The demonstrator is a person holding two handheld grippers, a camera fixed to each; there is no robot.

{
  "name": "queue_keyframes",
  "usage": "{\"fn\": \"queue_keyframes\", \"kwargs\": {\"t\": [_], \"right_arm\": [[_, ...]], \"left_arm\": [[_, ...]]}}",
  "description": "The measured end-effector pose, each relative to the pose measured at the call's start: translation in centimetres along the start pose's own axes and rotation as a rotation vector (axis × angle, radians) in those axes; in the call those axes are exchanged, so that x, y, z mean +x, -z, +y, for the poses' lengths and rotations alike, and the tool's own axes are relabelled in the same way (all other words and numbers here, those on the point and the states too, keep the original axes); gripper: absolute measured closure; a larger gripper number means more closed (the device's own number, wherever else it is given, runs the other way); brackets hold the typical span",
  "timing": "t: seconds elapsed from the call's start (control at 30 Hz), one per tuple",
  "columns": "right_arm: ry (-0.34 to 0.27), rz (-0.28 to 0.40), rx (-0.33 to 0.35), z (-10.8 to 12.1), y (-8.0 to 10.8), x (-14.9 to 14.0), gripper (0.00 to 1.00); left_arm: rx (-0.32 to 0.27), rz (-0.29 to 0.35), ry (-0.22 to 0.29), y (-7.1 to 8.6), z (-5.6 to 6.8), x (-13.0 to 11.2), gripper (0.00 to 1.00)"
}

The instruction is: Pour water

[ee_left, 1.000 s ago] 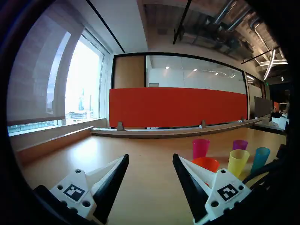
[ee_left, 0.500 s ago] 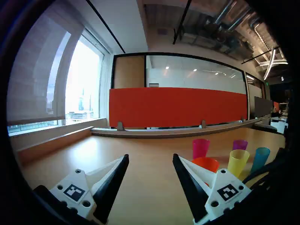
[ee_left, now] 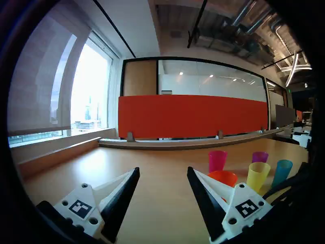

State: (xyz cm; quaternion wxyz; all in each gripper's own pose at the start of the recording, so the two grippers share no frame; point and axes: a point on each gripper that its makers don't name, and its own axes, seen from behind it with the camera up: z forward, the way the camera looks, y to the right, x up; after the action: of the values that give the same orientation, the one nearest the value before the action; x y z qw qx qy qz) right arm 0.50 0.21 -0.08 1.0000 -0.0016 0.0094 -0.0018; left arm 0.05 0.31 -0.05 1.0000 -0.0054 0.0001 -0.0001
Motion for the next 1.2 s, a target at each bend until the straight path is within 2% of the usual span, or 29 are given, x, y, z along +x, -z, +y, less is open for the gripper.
{"fn": "queue_keyframes", "kwargs": {"t": [1.2], "right_arm": [[-0.002, -0.019, 0.002, -0.11, -0.09, -0.37, 0.01]], "left_arm": [[0.0, 0.0, 0.0, 0.03, 0.04, -0.02, 0.14]]}}
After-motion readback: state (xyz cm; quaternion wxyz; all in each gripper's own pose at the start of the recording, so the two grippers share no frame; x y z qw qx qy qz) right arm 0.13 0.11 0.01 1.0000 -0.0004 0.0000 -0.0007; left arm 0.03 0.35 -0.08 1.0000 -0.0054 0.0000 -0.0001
